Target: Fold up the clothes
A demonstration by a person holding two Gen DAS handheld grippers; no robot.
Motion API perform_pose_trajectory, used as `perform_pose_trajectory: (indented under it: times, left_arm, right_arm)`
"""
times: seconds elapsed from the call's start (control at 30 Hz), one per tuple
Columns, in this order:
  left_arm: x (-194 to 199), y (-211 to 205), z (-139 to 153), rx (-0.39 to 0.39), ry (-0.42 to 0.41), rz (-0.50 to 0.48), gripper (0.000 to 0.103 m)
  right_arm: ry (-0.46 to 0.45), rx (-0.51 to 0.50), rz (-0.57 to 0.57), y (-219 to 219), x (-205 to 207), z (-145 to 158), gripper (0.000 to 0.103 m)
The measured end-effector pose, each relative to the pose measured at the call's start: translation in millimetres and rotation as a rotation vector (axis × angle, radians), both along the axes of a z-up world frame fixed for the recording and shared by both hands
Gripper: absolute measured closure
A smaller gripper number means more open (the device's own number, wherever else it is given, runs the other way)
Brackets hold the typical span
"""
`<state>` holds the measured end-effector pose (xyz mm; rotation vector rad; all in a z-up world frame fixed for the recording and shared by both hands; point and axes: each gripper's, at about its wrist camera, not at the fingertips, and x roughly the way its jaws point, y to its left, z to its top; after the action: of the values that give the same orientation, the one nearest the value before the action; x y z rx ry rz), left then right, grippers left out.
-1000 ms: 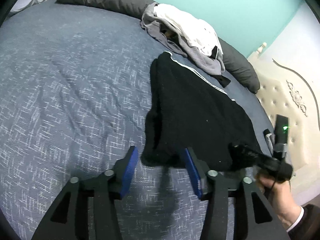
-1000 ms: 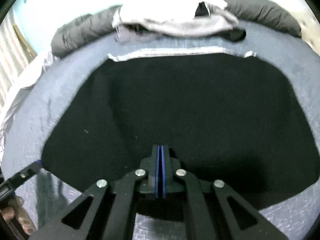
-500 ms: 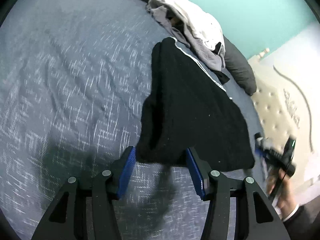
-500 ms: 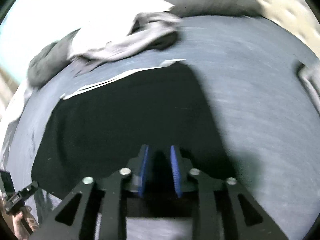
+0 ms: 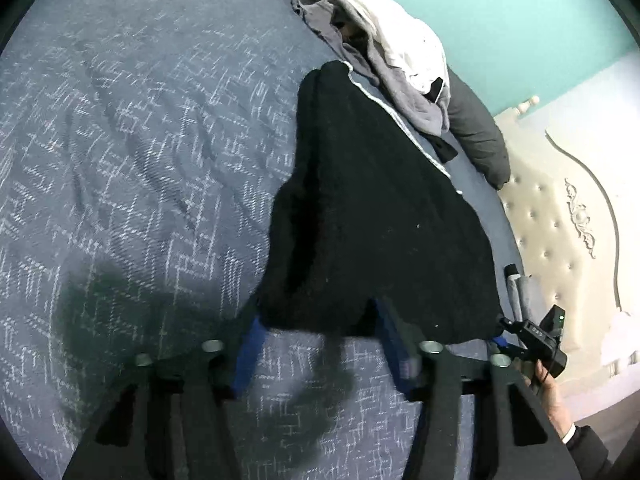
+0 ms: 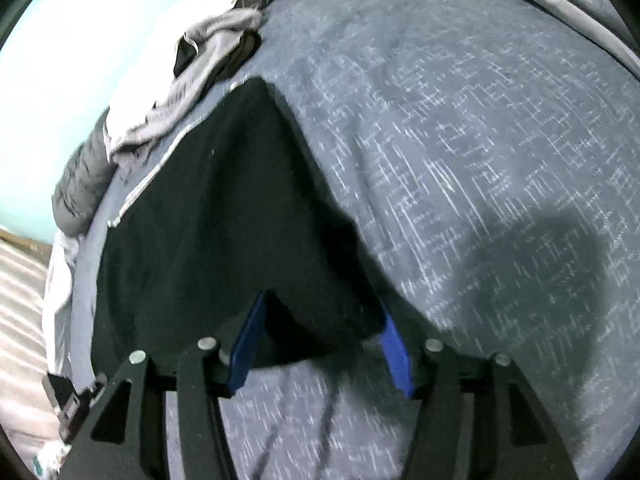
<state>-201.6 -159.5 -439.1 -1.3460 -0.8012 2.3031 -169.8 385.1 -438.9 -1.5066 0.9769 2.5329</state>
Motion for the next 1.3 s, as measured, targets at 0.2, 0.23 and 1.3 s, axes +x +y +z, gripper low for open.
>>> perform_pose_trajectory:
  times: [0.2, 0.23, 1.3]
  left_arm:
    - [0, 1, 1, 0.026, 0.014, -0.007, 0.090]
    - [2, 2, 7, 0.021, 0.024, -0.010, 0.091]
    - [219, 13, 61, -0.116, -0.115, -0.170, 0.094]
  right_arm:
    - [0.008, 0.083, 0.039, -12, -9, 13, 0.089]
    - [0.019, 0.097, 0.051, -13, -6, 20, 0.091]
    - [-0.085, 0.183, 0.269, -26, 184, 72, 0.094]
